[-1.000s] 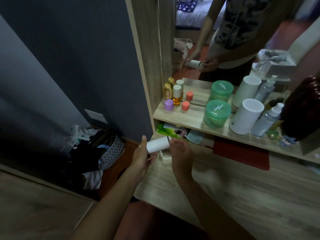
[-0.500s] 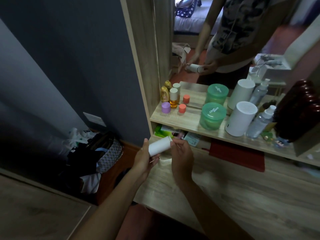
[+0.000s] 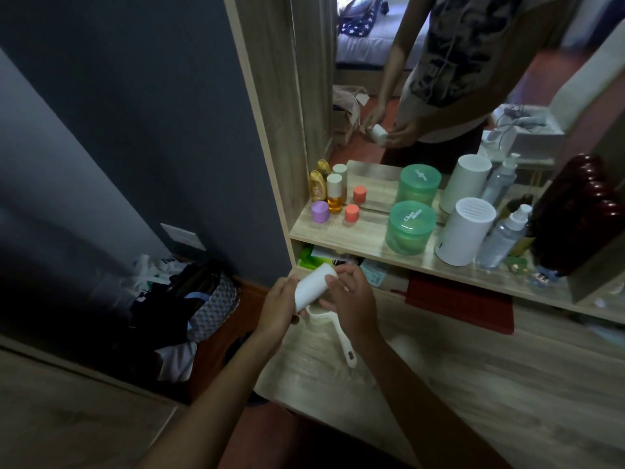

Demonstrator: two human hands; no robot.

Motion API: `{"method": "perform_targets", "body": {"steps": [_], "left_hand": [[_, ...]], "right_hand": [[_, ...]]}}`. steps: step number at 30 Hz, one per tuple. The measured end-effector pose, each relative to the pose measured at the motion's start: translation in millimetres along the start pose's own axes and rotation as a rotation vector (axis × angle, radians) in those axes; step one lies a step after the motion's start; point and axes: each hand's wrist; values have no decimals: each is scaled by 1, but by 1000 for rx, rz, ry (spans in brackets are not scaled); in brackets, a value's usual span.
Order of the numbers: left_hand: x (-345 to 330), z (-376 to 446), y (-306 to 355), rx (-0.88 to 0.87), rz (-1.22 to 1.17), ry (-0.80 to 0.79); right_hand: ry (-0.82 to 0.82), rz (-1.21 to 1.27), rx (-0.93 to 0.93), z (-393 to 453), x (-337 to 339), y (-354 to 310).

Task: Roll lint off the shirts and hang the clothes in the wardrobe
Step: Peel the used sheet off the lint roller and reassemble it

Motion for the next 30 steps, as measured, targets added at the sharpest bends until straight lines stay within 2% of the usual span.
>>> {"method": "perform_targets", "body": {"steps": [4, 7, 13, 20, 23, 25, 26, 28, 30], "left_hand": [[9, -1, 4, -169, 165, -64], [17, -2, 12, -223, 236, -154], [21, -14, 32, -85, 177, -407], [24, -3, 30, 26, 97, -484], [25, 5, 26, 56, 40, -455], [25, 9, 24, 76, 35, -410], [25, 10, 22, 82, 21, -391], [26, 13, 19, 91, -11, -355], [27, 15, 15, 91, -36, -333]], "right_hand": [[-42, 60, -46, 3, 3, -4], [-84, 80, -124, 9, 3, -4], [-213, 66, -280, 19, 8, -10], [-330, 43, -318, 23, 9, -22], [-233, -54, -322, 22, 4, -17], [-112, -245, -262, 24, 5, 4], [-88, -446, -202, 26, 8, 17], [-142, -844, -109, 26, 14, 49], [-245, -1110, -78, 23, 18, 73]]}}
Point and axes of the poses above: each hand's wrist, its own z-axis towards the middle knuckle, its own x-axis out of the back of the hand, y = z × x, and after that the axes turned 1 degree about z, right-handed
